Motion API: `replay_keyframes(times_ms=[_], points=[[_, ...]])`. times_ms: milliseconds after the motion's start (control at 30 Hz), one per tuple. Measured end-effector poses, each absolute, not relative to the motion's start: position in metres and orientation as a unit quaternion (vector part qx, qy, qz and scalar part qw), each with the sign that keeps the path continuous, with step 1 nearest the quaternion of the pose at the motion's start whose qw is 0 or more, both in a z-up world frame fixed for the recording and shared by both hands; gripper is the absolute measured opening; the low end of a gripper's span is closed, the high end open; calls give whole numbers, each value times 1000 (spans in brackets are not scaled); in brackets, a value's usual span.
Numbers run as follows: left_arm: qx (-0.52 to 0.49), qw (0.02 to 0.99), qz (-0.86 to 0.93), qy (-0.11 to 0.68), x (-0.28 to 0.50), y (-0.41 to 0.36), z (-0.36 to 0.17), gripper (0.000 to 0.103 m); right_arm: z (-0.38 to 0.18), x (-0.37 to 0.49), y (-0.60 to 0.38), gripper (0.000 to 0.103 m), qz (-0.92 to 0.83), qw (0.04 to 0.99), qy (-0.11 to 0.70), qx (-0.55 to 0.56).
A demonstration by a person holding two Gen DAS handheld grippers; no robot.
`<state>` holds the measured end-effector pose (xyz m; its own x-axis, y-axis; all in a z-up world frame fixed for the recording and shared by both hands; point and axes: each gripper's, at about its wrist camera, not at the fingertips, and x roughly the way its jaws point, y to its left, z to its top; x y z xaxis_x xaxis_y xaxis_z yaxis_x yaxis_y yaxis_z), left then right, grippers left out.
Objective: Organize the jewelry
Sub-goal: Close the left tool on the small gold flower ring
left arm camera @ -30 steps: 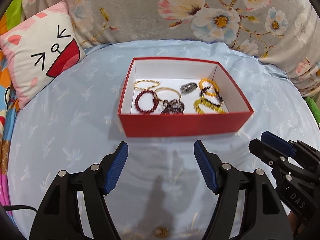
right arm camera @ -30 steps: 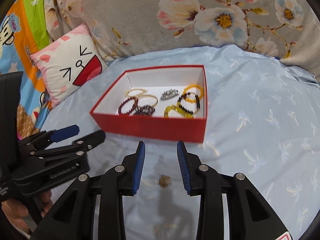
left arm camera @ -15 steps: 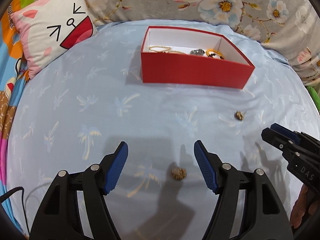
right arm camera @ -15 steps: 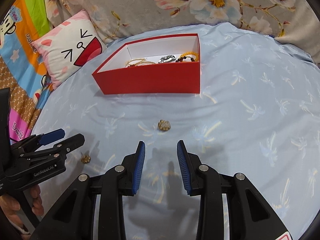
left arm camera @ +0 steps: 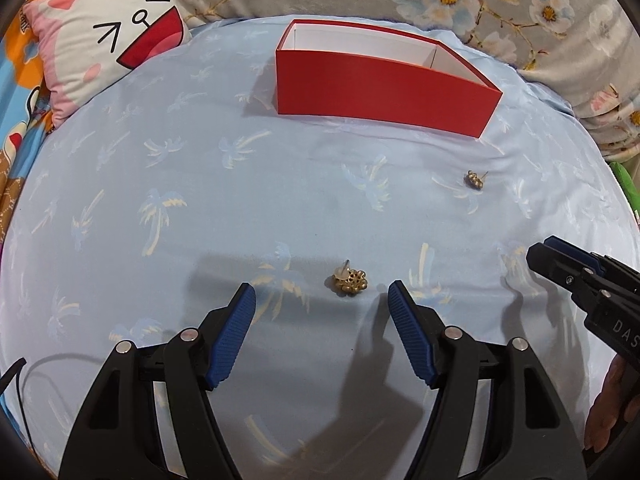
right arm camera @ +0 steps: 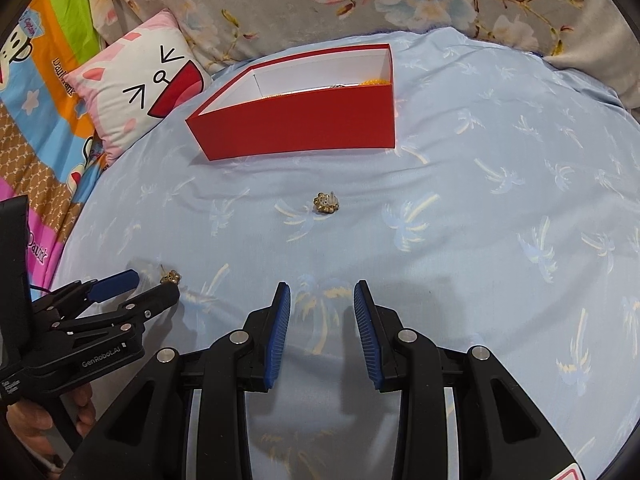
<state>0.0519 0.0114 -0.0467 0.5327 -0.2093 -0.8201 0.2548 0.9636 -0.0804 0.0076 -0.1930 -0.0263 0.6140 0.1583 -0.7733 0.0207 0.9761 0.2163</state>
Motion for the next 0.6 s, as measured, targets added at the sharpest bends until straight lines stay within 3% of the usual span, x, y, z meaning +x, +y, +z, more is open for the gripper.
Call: replay_keyframes(times_ms=[300,600], points=[[26,878,-135,458,56,6,-46,53,-27,8,-195,33,36,892,438,105],[28,874,-158,458,58,2,-45,19,-29,23,-196,33,35,893,437,99]])
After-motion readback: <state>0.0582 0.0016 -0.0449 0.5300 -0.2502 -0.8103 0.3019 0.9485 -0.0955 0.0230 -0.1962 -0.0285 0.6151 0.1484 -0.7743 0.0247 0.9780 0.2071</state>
